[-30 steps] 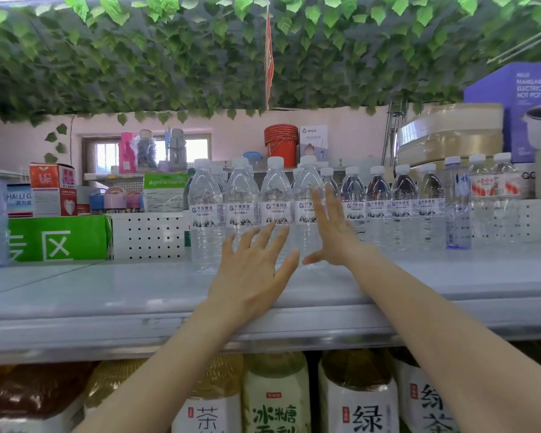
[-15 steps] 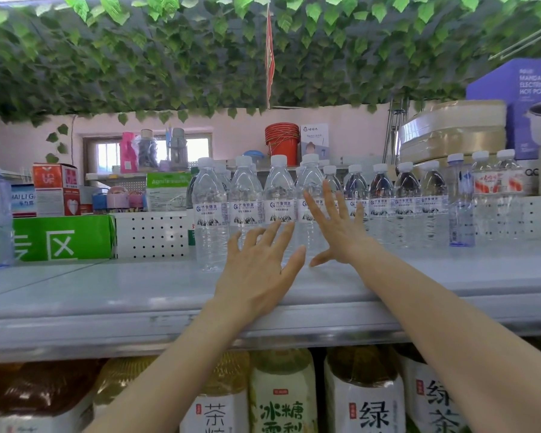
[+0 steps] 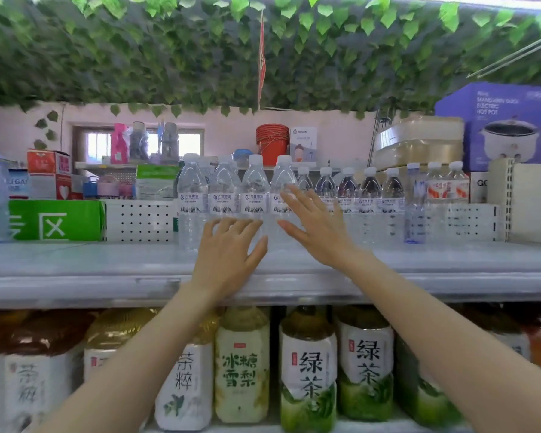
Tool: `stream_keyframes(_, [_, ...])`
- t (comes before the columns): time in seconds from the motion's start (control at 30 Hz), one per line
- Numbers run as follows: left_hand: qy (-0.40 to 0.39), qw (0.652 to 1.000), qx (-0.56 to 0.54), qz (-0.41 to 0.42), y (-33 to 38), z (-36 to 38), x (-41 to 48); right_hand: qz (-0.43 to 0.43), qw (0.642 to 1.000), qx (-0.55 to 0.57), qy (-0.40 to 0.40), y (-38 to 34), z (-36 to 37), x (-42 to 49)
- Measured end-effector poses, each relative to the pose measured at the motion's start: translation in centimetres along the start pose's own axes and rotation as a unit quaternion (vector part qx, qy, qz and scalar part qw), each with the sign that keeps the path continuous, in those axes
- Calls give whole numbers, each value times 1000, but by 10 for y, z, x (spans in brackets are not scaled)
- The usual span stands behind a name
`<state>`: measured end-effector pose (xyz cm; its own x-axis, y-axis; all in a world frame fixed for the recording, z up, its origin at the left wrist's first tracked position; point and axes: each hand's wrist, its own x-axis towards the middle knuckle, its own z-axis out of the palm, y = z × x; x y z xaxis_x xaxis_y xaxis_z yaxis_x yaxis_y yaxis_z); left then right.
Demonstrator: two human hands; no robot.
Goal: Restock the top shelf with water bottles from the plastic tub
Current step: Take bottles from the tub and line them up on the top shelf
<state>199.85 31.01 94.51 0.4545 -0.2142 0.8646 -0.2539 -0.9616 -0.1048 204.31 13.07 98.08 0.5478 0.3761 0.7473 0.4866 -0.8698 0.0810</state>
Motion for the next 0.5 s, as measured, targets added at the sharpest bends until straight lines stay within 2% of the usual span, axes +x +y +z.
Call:
stream_keyframes(0.1, [-30, 1000, -1, -4, 25, -21, -13, 0, 1000, 6, 10, 1, -18, -27])
stream_keyframes(0.2, [-19, 998, 44, 46, 50, -44, -29, -20, 1000, -4, 8, 3, -34, -59])
stream_keyframes(0.3, [6, 994, 77, 81, 69, -59, -48, -49, 998, -8, 39, 1, -45, -91])
stream_keyframes(0.5, [-26, 992, 67, 101, 92, -79, -92, -87, 989, -73, 96, -12, -61, -152])
